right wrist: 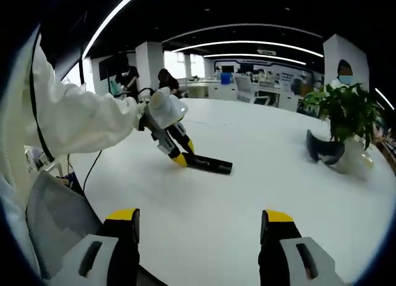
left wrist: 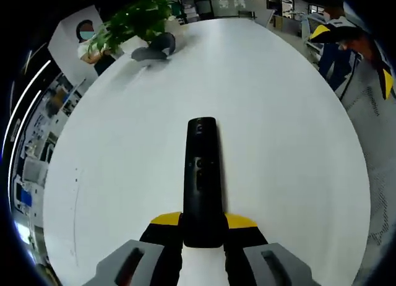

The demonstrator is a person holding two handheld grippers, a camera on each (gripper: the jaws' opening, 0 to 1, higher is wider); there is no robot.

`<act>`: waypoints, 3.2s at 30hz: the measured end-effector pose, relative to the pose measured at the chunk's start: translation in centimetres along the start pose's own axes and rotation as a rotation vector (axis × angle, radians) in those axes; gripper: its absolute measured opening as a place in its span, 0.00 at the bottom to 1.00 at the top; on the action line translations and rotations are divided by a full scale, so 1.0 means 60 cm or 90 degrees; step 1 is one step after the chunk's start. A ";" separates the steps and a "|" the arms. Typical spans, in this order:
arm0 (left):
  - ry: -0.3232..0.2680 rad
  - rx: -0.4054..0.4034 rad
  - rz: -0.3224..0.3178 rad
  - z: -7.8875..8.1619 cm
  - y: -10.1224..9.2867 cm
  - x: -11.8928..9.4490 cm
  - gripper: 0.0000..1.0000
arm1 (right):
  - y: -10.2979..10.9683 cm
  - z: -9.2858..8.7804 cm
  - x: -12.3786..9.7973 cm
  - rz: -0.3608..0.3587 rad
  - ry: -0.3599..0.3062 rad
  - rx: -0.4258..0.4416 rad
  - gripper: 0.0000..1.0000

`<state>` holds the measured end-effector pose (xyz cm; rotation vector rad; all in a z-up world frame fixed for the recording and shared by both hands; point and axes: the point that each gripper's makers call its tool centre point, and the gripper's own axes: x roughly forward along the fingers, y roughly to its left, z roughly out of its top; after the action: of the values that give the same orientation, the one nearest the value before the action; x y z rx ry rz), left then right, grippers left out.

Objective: Press the specified remote control buttons in sequence, fully releasing each button before pressing the next.

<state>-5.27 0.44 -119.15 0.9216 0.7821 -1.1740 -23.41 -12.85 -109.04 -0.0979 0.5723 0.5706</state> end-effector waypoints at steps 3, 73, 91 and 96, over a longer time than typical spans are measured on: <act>0.003 -0.001 -0.004 0.001 0.007 0.001 0.24 | -0.001 -0.002 0.001 -0.001 0.003 0.000 0.79; -0.252 -0.533 0.490 -0.095 -0.209 -0.325 0.97 | 0.010 0.015 -0.008 0.000 -0.032 -0.031 0.80; -0.315 -0.565 0.561 -0.114 -0.213 -0.340 1.00 | 0.012 0.006 -0.002 -0.001 -0.011 -0.038 0.80; -0.320 -0.570 0.566 -0.116 -0.212 -0.345 0.99 | 0.012 0.004 -0.002 -0.002 -0.007 -0.041 0.80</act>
<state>-22.43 13.57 -106.12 0.1278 0.3269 -0.1659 -23.76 -12.24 -108.74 -0.1566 0.5438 0.5868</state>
